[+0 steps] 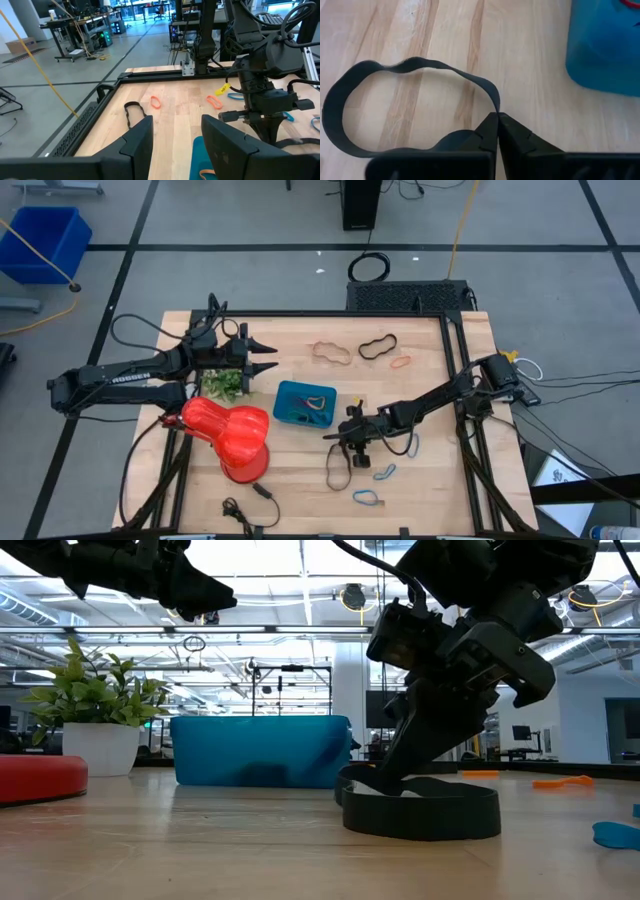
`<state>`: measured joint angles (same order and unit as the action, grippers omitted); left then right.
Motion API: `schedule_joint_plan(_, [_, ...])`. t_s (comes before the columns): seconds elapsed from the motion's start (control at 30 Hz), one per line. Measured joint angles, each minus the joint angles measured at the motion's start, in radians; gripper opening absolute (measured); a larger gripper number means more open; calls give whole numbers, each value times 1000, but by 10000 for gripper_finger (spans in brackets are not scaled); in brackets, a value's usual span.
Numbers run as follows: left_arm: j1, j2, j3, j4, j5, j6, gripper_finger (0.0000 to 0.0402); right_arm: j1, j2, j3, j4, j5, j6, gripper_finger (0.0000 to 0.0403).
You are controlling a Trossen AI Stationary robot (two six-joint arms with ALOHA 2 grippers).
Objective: Pick and place rubber bands into bin
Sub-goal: Put the black rubber band into the blue bin
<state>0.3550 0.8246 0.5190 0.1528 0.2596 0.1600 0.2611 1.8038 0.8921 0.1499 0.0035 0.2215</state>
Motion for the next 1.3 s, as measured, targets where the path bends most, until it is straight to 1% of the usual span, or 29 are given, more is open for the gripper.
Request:
schedule_joint_plan(0.1, [0,0,0,0,0,0,175,0,-5,0,6,6,-21,2])
schedule_joint_plan(0.17, [0,0,0,0,0,0,175,0,-23,-1,1,43,-38,1])
schedule_joint_plan(0.37, [0,0,0,0,0,2,175,0,-169,-1,-37,62,-117,1])
schedule_joint_plan(0.57, [0,0,0,0,0,14,175,-1,-336,-1,-20,202,-277,1])
schedule_joint_plan(0.67, [0,0,0,0,0,25,175,-12,-379,-1,42,232,-389,0])
schedule_joint_plan(0.8, [0,0,0,0,0,26,175,-56,-383,0,190,230,-488,0])
schedule_joint_plan(0.97, [0,0,0,0,-1,27,175,-134,-367,7,202,219,-522,0])
schedule_joint_plan(1.17, [0,0,0,1,-9,29,175,-210,-299,16,331,66,-522,0])
schedule_joint_plan(1.3, [0,0,0,-1,-26,28,175,-231,-250,16,373,45,-512,0])
